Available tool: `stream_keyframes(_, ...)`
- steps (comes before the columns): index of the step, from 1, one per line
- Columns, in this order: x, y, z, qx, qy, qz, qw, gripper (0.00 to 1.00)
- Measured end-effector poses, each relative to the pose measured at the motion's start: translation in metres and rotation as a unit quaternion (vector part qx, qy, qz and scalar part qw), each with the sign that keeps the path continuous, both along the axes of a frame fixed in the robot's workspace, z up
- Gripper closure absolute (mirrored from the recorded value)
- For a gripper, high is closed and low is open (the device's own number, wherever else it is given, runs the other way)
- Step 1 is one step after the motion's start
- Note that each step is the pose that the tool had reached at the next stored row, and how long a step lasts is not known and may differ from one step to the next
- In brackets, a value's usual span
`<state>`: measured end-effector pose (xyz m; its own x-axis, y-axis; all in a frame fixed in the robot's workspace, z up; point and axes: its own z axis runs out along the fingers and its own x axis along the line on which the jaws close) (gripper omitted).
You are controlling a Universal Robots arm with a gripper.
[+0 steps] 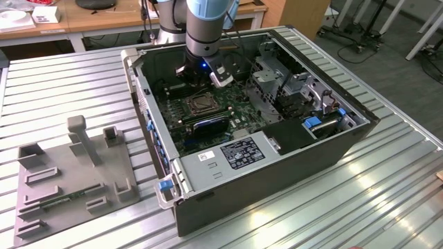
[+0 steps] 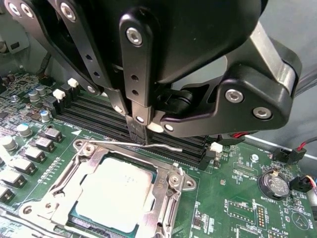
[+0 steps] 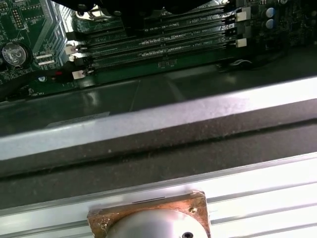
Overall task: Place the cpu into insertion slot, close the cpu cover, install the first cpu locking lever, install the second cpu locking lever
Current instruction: 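Install the first cpu locking lever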
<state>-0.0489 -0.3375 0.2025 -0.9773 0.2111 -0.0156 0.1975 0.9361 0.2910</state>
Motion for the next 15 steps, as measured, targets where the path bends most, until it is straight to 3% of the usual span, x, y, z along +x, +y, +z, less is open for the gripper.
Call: stream_keyframes(15, 0.0001, -0.0003, -0.0018, 0.0002, -0.0001, 0.0, 1.0, 0.9)
